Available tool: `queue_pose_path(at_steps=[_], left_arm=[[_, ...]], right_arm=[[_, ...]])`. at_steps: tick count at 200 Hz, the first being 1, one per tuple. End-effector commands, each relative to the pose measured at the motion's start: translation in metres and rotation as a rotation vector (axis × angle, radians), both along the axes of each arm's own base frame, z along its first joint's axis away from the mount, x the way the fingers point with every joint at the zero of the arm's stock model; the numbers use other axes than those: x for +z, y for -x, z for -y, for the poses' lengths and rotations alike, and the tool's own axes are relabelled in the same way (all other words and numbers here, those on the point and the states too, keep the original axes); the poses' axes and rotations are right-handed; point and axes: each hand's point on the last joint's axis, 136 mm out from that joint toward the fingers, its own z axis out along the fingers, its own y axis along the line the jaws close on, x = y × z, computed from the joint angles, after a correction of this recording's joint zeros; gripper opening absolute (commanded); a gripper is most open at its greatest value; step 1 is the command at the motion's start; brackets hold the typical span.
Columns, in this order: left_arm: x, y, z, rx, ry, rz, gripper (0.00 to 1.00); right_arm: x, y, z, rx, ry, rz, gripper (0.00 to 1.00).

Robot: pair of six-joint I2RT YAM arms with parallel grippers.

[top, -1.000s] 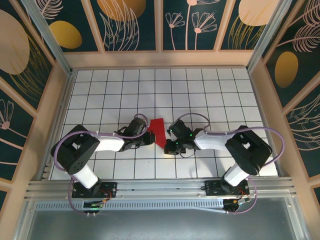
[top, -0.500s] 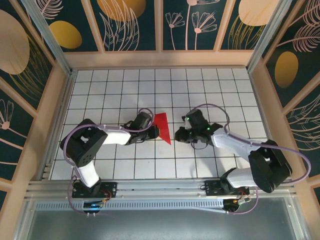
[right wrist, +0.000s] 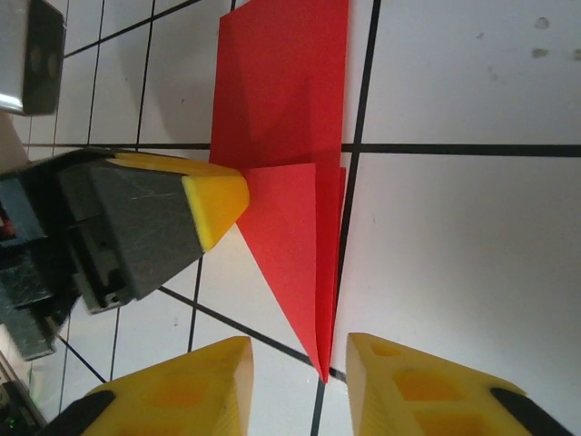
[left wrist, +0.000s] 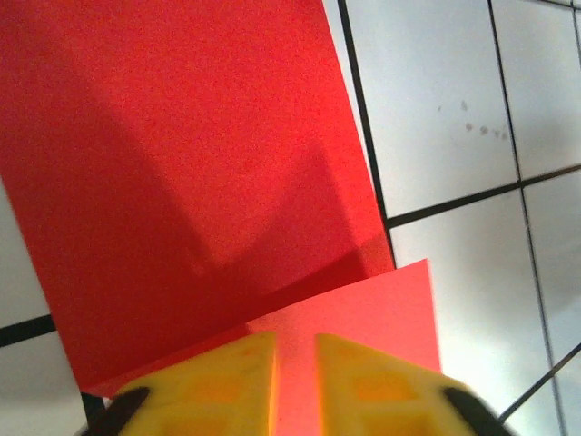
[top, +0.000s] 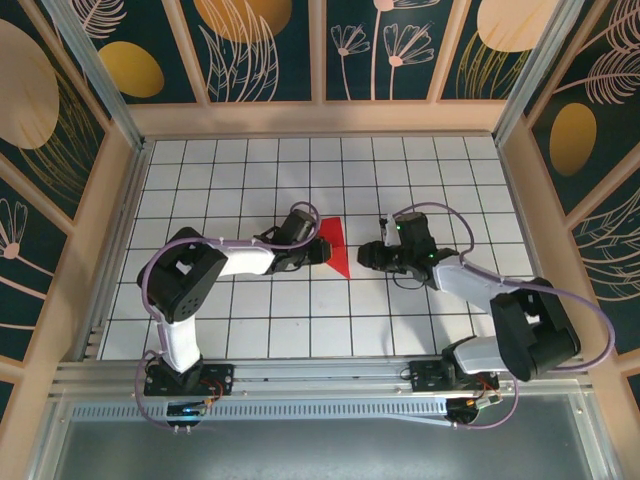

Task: Fold a paper plane with a square sheet of paper (fold left side to right side)
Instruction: Move the paper to the center of the table, then fourth fold the wing at the center of the table.

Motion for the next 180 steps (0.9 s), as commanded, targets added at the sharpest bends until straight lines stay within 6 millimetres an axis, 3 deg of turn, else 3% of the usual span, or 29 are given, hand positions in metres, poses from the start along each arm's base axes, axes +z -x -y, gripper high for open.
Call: queue_pose_path(at_steps=[1, 19, 27, 34, 59, 110, 144, 180], left_arm=[[0.043, -0.011, -0.003, 0.018, 0.044, 0.061, 0.26], [0.055, -0.018, -0.021, 0.073, 0.078, 0.046, 0.30], [0.050, -0.019, -0.030, 0.096, 0.103, 0.019, 0.31], [0.062, -0.020, -0.037, 0.116, 0.150, 0.033, 0.31], [0.056, -0.016, -0.059, 0.169, 0.167, 0.015, 0.35], [0.048, -0.005, -0.063, 0.191, 0.249, -0.048, 0.37], [0.043, -0.006, -0.060, 0.187, 0.256, -0.069, 0.37], [0.040, -0.014, -0.054, 0.182, 0.262, -0.074, 0.42]], right_arm=[[0.008, -0.018, -0.010, 0.065, -0.005, 0.093, 0.37], [0.004, -0.023, -0.015, 0.109, 0.016, 0.107, 0.42], [0.000, -0.026, -0.017, 0.124, 0.024, 0.108, 0.45], [-0.001, -0.027, -0.020, 0.143, 0.022, 0.113, 0.46], [-0.006, -0.033, -0.031, 0.199, 0.011, 0.122, 0.49], [-0.020, -0.047, -0.056, 0.258, -0.006, 0.110, 0.48], [-0.024, -0.050, -0.061, 0.264, -0.012, 0.102, 0.35], [-0.019, -0.047, -0.053, 0.245, 0.010, 0.114, 0.00]])
